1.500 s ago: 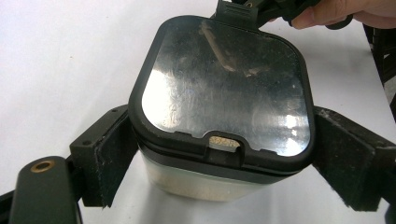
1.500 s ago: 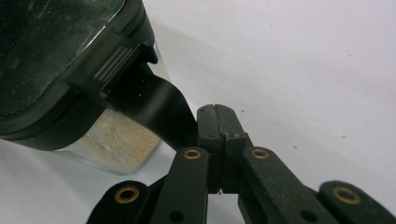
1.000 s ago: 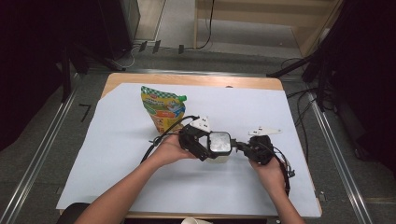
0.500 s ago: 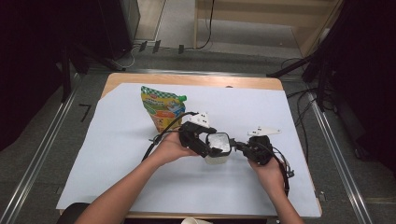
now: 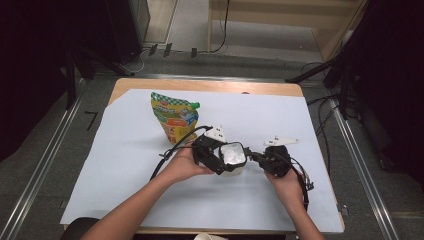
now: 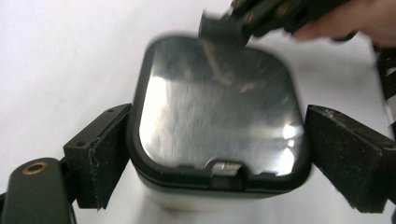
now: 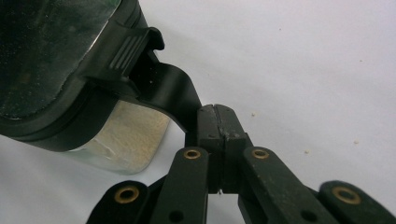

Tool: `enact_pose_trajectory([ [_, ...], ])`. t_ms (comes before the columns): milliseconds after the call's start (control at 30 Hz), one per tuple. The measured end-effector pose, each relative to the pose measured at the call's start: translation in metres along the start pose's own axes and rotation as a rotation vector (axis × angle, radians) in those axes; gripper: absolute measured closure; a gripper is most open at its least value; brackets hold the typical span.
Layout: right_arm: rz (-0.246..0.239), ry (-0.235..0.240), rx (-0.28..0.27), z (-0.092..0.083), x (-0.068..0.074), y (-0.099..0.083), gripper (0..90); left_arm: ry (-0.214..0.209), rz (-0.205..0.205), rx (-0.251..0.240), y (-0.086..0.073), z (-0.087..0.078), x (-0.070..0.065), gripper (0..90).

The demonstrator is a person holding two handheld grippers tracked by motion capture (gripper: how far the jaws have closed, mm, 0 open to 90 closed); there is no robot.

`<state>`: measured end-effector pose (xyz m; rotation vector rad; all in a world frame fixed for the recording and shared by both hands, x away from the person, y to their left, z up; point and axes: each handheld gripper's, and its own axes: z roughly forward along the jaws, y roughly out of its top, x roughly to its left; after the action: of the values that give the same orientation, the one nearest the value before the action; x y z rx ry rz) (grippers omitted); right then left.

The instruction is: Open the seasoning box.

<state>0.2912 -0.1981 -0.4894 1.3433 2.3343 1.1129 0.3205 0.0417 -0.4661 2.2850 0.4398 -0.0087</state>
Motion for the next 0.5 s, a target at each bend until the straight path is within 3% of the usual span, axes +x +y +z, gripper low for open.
enact_pose_trajectory([
  [133,0.002,0.0,-0.001,-0.0001,0.0001,0.0,90.0,-0.002,0.0,-0.019,-0.0057,0.0036,0.0017,13.0],
  [233,0.003,0.0,-0.002,-0.0001,0.0,0.0,90.0,0.031,0.042,-0.024,-0.0033,0.0008,-0.0024,15.1],
  [500,0.002,0.0,-0.002,-0.0001,0.0011,0.0002,90.0,0.022,0.028,-0.036,-0.0011,-0.0033,-0.0006,15.7],
])
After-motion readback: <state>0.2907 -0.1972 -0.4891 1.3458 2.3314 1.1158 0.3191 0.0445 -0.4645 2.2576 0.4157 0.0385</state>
